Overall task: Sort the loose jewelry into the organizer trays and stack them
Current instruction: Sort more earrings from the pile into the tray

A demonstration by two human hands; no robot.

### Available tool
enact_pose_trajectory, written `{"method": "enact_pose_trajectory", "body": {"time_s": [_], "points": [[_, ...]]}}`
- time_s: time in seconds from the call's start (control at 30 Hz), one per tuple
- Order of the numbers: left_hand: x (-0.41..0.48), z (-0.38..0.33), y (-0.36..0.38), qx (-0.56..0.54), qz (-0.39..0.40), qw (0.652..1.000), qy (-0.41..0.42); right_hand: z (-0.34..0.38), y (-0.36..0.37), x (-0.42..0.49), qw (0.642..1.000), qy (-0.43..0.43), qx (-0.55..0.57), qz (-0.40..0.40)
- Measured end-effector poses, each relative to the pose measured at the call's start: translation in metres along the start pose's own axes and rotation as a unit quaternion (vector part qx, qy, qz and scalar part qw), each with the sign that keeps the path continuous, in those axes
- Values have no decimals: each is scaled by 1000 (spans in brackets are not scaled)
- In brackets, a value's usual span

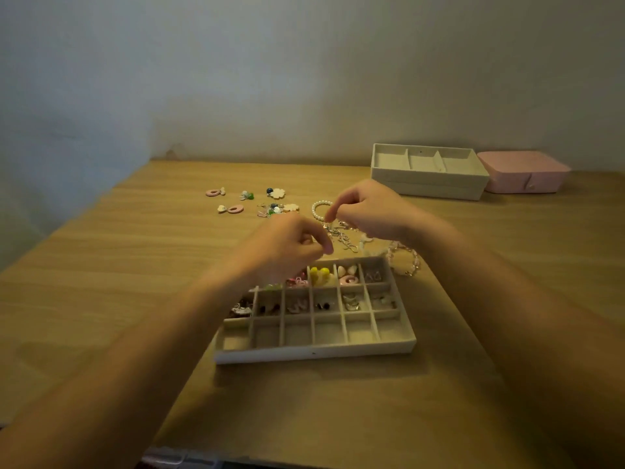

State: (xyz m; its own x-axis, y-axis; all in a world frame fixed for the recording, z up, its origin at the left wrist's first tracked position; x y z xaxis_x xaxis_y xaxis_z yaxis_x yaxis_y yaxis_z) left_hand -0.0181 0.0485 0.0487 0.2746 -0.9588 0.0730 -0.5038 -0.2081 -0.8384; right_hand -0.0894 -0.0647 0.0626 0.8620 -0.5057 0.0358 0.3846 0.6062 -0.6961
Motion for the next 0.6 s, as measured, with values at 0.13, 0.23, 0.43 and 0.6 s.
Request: {"method": "enact_pose_trajectory", "body": {"time_s": [0.13,0.23,0.43,0.6], "points": [[20,54,-42,10,-89,993,-81,-3,10,36,999,32,7,1],[37,104,-58,21,-113,981,-156,-7,17,62,999,49,-1,6],[61,167,-60,15,-138,963,-233,-7,33,106,998,52,-33,21],[80,170,-40,30,-107,974,-197,-3,52,132,996,32,-64,46]]}}
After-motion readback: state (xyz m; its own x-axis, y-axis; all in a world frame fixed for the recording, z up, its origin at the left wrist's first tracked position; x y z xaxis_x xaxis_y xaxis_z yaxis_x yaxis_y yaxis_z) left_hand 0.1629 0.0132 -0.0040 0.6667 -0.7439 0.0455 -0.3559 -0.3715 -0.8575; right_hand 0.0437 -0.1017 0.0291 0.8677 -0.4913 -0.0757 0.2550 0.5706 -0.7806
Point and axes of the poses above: each hand's wrist, its own x-axis towards the middle knuckle, its own y-axis out of the palm, z = x × y, the point moved 7 cm from there along x, towards the middle knuckle, and after that the axes turned 2 degrees about x, right-handed, at the moved point
